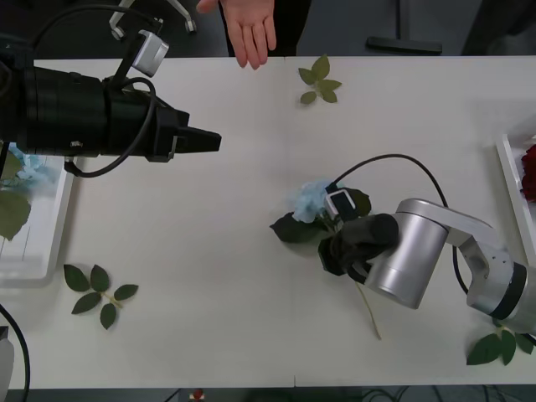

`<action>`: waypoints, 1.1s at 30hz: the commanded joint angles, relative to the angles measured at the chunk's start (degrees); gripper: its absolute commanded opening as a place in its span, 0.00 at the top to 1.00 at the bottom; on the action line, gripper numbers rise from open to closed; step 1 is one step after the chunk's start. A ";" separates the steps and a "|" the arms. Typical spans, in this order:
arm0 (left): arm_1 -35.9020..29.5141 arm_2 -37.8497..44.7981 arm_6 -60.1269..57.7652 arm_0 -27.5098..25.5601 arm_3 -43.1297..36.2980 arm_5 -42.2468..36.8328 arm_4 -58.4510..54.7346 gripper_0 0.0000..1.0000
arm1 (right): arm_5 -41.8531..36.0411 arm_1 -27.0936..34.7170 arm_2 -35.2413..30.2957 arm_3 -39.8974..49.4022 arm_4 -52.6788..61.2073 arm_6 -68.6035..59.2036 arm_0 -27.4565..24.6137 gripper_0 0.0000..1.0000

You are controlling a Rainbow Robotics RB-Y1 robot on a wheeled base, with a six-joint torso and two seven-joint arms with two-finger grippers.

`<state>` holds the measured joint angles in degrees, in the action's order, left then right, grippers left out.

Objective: Place the red flowers into the right box and the blue flowers into the left box. If a person shows an open palm, hand one flower to the person first, then continue sorting.

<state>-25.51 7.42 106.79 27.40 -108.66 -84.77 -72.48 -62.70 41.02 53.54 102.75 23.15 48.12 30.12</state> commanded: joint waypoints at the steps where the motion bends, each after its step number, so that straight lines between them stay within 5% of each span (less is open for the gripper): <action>1: -0.33 0.84 0.88 -0.95 -1.73 -0.04 -0.82 0.00 | 4.16 3.19 -2.91 1.67 2.95 -3.12 1.08 1.00; 7: -0.33 0.84 0.96 -0.95 -1.73 -0.04 -0.82 0.00 | 8.65 5.74 -8.80 5.80 8.58 -1.45 0.99 1.00; 22: -0.33 0.84 0.96 -1.03 -1.73 0.04 -0.82 0.00 | 36.16 7.24 -19.44 6.15 17.28 5.06 0.99 1.00; 33: -0.33 0.84 0.96 -1.12 -1.73 0.31 -0.91 0.00 | 41.96 4.42 -27.87 5.53 29.14 25.71 1.61 1.00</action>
<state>-25.51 7.42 106.79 27.31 -108.67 -84.77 -72.58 -21.35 46.96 27.10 107.70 51.33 67.26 30.10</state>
